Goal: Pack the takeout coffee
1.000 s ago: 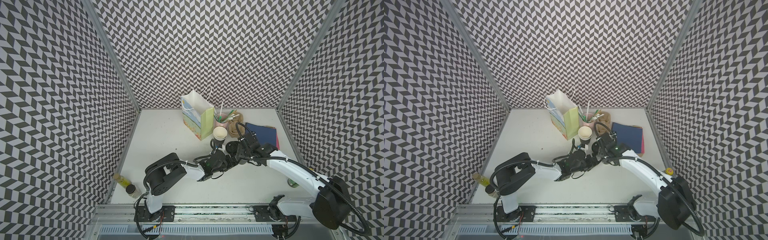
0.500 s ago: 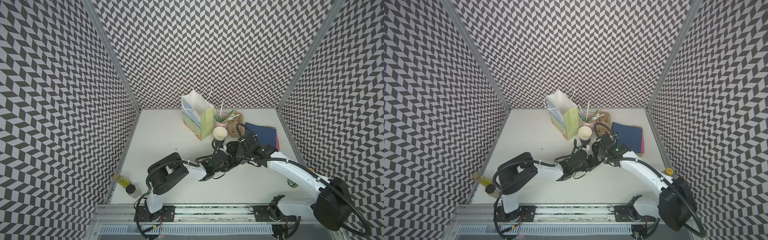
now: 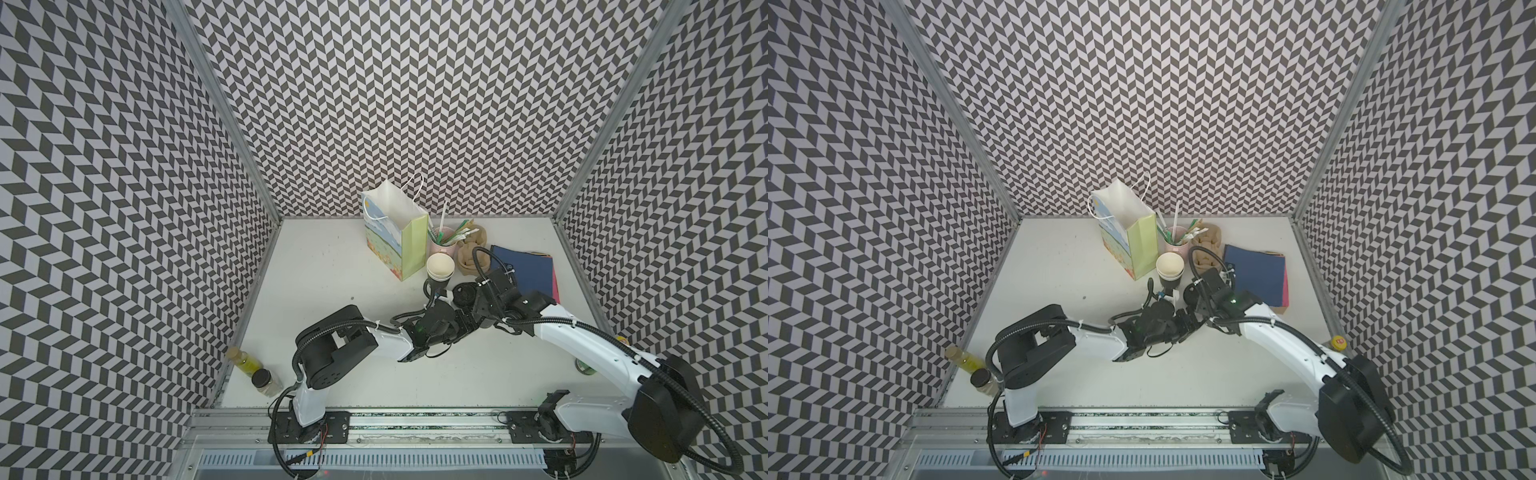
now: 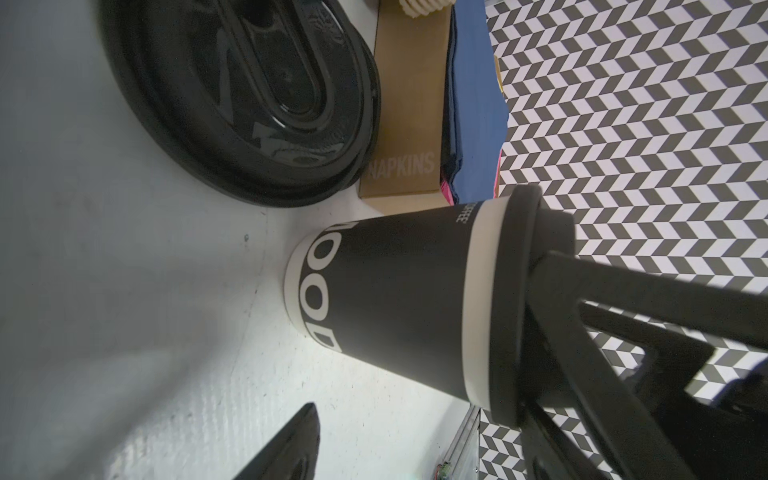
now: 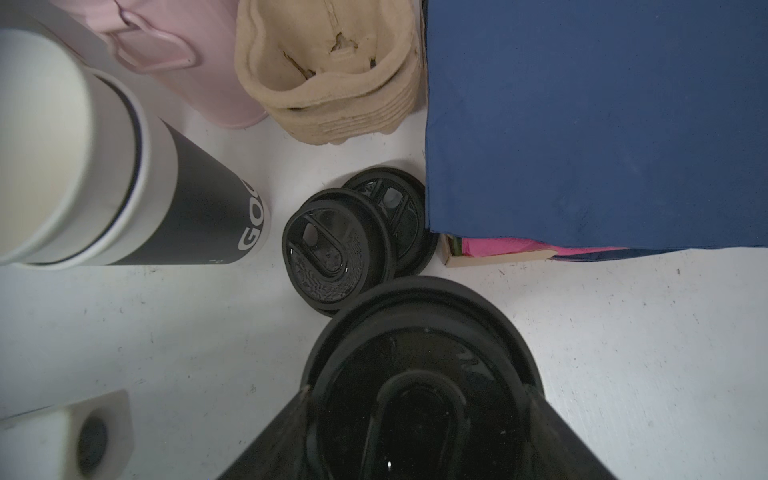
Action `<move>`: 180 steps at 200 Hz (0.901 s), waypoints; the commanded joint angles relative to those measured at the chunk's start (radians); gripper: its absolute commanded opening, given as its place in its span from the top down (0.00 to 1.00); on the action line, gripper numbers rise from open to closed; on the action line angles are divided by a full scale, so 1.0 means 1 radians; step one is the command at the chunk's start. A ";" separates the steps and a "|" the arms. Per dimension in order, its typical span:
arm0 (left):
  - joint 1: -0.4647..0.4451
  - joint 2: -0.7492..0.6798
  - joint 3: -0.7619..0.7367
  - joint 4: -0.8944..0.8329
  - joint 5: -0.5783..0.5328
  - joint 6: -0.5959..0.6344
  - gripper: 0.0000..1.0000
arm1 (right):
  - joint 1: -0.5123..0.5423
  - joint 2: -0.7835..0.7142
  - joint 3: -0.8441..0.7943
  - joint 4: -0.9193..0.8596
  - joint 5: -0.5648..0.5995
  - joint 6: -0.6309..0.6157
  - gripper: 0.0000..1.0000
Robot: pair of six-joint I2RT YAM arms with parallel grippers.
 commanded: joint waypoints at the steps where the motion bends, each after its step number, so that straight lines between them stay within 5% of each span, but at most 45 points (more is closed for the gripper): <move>1: -0.016 -0.054 0.078 -0.111 -0.021 0.093 0.20 | 0.047 0.071 -0.049 -0.114 -0.198 0.016 0.29; 89: -0.019 -0.228 0.001 -0.193 -0.036 0.186 0.17 | 0.009 0.075 0.017 -0.151 -0.158 -0.026 0.29; 180: -0.019 -0.732 -0.211 -0.522 -0.357 0.382 0.15 | -0.027 0.067 0.095 -0.193 -0.093 -0.065 0.26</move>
